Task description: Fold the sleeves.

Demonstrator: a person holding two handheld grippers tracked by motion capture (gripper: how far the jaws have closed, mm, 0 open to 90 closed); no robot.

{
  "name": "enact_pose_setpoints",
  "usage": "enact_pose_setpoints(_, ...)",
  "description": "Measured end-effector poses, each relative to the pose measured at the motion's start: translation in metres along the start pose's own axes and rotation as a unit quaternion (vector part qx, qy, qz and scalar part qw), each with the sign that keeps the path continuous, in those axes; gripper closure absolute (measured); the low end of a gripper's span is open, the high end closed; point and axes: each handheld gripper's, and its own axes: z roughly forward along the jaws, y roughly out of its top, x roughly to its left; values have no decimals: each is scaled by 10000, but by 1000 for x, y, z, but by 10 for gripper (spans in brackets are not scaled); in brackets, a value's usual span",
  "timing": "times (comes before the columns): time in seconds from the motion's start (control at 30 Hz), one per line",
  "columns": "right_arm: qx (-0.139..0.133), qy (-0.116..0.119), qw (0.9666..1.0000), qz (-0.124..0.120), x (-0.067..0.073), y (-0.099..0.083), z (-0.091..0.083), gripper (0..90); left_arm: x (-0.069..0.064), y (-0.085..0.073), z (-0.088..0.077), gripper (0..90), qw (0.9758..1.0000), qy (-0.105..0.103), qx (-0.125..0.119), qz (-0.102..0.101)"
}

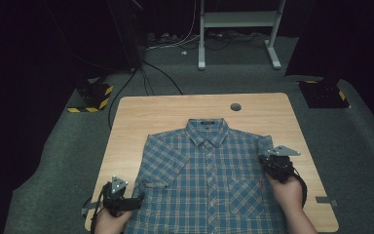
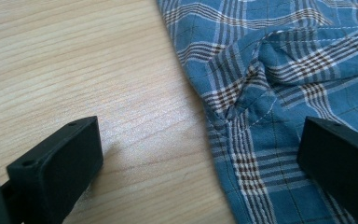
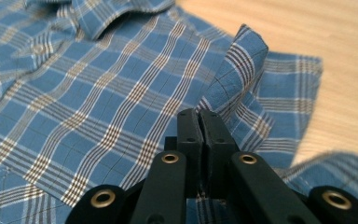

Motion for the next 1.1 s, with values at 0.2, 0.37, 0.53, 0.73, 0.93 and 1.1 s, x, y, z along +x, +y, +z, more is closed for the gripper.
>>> enact_pose_setpoints(0.2,312,11,9995,-89,7,-6,16,861,0,0,0,3,10000,1,-1,-1)
enact_pose_setpoints(0.37,547,15,9983,-186,10,-8,23,826,0,0,0,2,10000,1,-1,-1)
enact_pose_setpoints(0.53,368,65,9991,-179,10,-3,14,699,0,0,0,3,10000,1,-1,0)
enact_pose_setpoints(0.73,-223,-33,9995,-202,8,10,-18,570,0,0,0,3,10000,3,-2,0)
enact_pose_setpoints(0.93,-659,-267,9974,-75,-6,17,-45,488,0,0,0,2,10000,5,0,-3)
enact_pose_setpoints(1.1,-506,-182,9986,-22,-9,8,-41,509,0,0,0,2,10000,3,-2,-1)
